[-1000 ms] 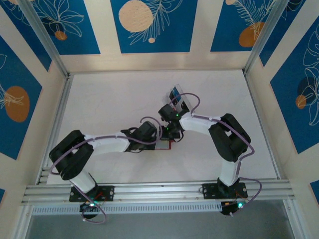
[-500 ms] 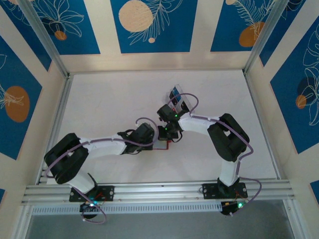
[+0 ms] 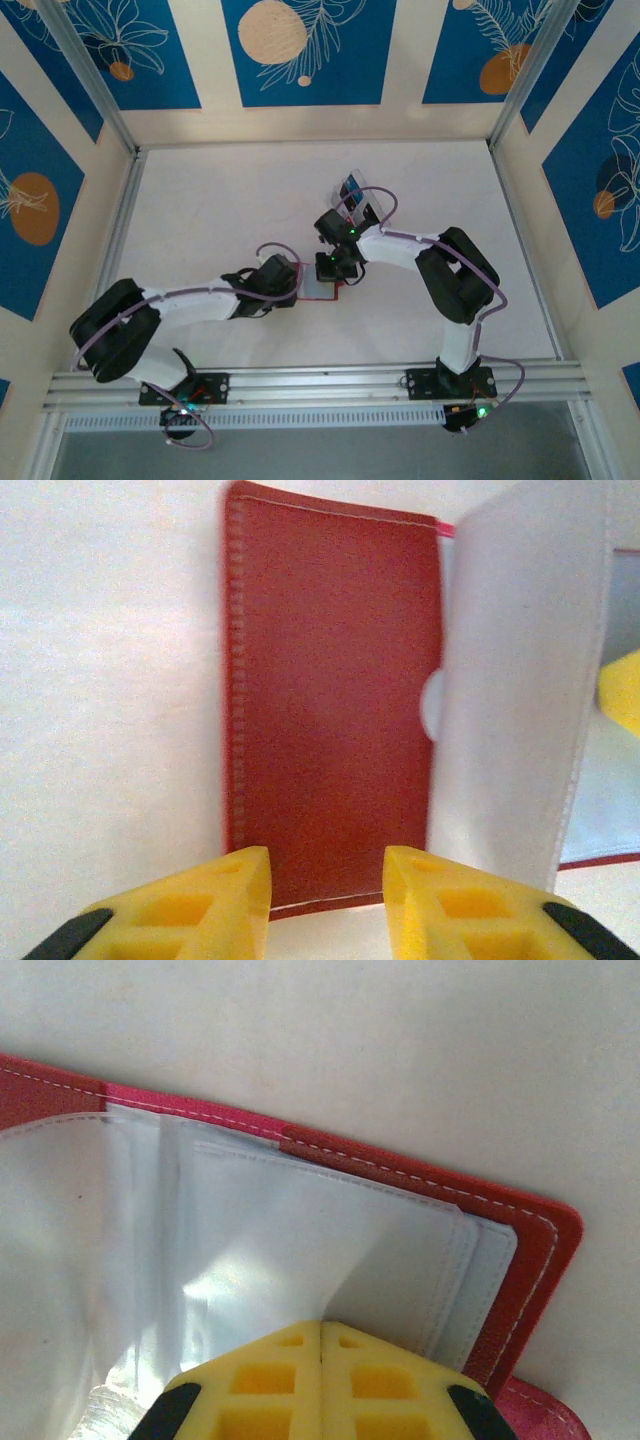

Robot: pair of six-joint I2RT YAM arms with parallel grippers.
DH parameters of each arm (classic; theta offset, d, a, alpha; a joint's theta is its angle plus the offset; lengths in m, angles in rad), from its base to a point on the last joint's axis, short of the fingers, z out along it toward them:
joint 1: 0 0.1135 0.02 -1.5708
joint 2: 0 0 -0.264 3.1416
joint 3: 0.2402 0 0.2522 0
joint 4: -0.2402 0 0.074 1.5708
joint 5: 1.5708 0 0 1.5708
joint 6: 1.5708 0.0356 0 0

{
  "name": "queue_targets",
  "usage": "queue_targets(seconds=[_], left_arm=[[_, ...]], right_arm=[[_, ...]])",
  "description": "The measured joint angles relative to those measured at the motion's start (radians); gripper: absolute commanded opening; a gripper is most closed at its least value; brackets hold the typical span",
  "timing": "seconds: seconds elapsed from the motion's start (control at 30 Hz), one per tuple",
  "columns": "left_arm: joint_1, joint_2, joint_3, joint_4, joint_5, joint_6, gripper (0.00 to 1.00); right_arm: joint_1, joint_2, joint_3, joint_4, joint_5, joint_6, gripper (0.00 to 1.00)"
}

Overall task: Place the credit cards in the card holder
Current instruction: Flip over the card slot on the card holder.

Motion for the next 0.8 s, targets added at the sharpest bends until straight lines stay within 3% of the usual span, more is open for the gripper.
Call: queue_targets(seconds=[0.13, 0.37, 0.6, 0.8], left_arm=[[0.034, -0.094, -0.026, -0.04, -0.002, -0.003, 0.35], [0.024, -0.174, 0.063, -0.113, 0.016, 0.063, 0.18], [0.019, -0.005, 0.229, -0.118, 0.065, 0.114, 0.09], [0.038, 0.119, 0.24, -0.117, 0.083, 0.128, 0.09]], right_arm=[[0.006, 0.005, 0.011, -0.012, 0.011, 0.0, 0.0], [0.012, 0.006, 0.015, -0.019, 0.023, 0.0, 0.0], [0.012, 0.006, 0.015, -0.021, 0.025, -0.003, 0.0], [0.011, 0.006, 0.016, -0.022, 0.026, -0.02, 0.0]])
